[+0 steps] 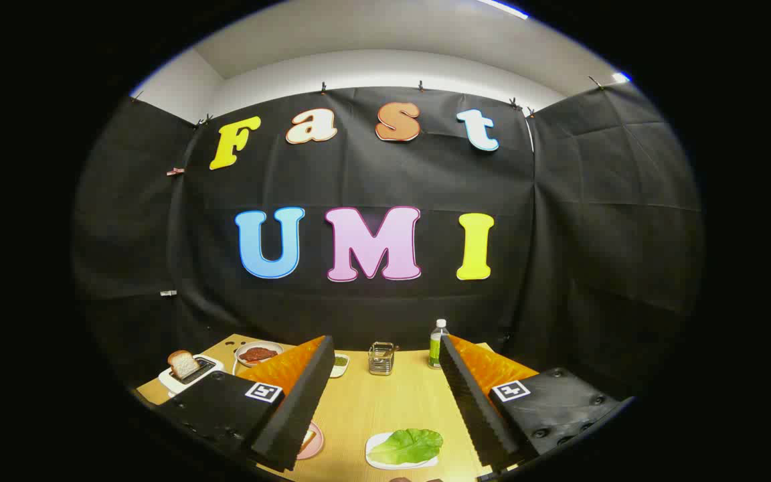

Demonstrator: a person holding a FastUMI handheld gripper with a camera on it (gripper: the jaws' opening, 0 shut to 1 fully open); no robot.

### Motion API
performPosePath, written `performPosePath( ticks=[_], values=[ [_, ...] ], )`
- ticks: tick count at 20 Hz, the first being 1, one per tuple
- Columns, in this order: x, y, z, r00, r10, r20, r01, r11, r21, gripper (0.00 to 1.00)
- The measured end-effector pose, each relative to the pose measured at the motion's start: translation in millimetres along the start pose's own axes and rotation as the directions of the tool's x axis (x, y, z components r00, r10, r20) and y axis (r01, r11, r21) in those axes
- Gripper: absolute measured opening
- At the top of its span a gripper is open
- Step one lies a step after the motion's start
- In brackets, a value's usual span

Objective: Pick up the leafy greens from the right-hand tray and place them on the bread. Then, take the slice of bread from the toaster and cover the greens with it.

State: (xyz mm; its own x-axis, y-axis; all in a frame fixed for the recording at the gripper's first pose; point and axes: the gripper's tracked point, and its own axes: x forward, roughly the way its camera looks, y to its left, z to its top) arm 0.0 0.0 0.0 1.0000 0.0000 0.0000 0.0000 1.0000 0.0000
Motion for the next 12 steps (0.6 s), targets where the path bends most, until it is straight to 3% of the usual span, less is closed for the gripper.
performPosePath(
  ticks=[12],
  values=[
    [20, -1, -8, 1.0, 0.016, -0.02, -0.017, 1.0, -0.013, 0.98]
  ],
)
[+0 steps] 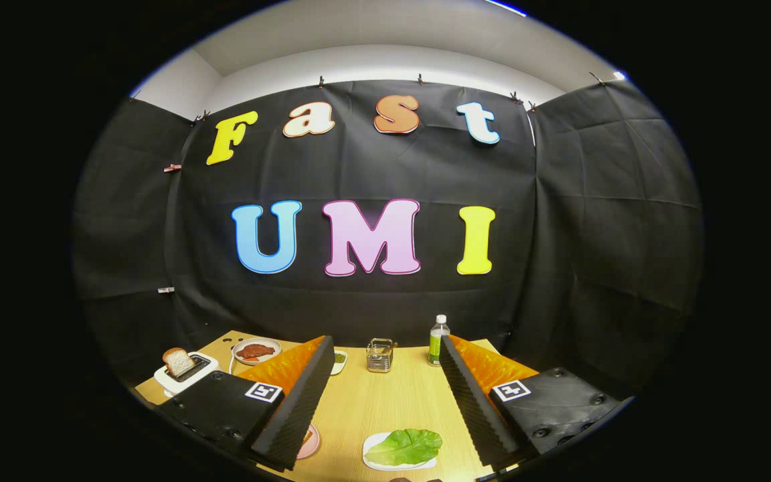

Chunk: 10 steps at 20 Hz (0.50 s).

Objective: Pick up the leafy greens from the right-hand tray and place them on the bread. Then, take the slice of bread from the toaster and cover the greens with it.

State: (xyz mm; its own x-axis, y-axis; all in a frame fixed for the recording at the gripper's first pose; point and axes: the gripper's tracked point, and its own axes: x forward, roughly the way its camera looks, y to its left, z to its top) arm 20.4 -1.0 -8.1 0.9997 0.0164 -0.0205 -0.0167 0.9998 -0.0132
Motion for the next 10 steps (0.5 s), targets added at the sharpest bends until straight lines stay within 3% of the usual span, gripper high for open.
performPosePath(
  ticks=[10],
  values=[
    [20, -6, -18, 0.999, 0.012, -0.033, -0.012, 1.0, -0.008, 0.98]
  ],
)
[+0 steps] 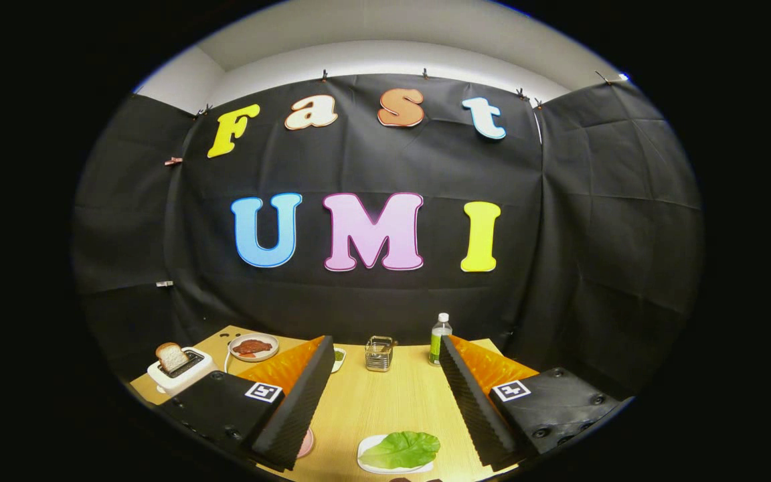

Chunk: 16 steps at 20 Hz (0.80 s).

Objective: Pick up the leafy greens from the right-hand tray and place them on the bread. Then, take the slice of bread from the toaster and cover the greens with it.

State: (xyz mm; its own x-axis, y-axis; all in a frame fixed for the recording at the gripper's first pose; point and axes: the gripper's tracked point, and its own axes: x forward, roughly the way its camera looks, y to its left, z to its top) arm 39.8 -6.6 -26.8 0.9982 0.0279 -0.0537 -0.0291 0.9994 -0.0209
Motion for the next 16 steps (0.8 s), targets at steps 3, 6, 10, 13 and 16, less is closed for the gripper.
performPosePath(
  ticks=[3, 6, 10, 13, 16],
  values=[
    [5, 2, -21, 0.999, 0.02, -0.044, -0.02, 1.0, 0.005, 0.98],
    [11, 1, -52, 0.993, 0.043, -0.112, -0.043, 0.999, 0.002, 0.98],
    [23, -8, -96, 0.975, 0.048, -0.216, -0.045, 0.999, 0.015, 0.98],
    [32, -18, -130, 0.957, 0.04, -0.287, -0.037, 0.999, 0.015, 0.98],
    [39, -24, -168, 0.931, 0.041, -0.362, -0.038, 0.999, 0.017, 0.98]
  ],
)
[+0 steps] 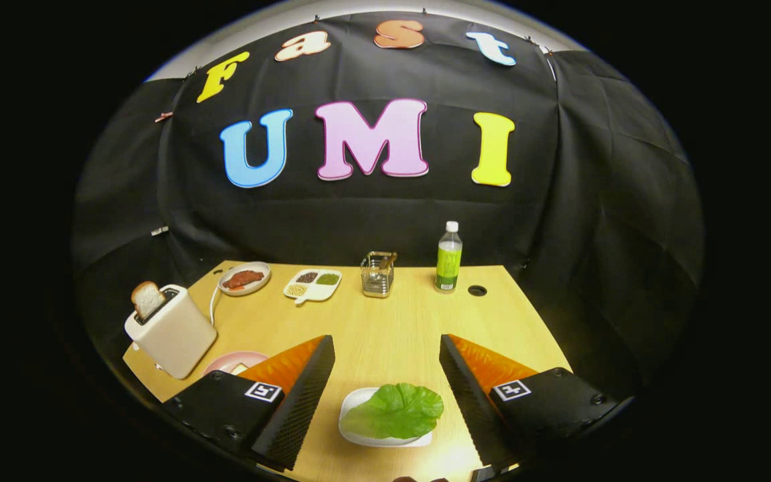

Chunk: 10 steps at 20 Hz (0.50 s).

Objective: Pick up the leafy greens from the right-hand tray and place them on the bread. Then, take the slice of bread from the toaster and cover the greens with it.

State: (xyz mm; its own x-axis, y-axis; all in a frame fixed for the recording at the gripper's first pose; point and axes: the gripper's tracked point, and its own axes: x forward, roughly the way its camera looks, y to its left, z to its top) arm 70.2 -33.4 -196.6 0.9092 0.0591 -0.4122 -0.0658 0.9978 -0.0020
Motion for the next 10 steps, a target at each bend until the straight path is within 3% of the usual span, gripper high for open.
performPosePath(
  ticks=[10],
  values=[
    [52, -6, -123, 0.962, 0.007, -0.272, 0.005, 0.999, 0.044, 0.99]
  ],
)
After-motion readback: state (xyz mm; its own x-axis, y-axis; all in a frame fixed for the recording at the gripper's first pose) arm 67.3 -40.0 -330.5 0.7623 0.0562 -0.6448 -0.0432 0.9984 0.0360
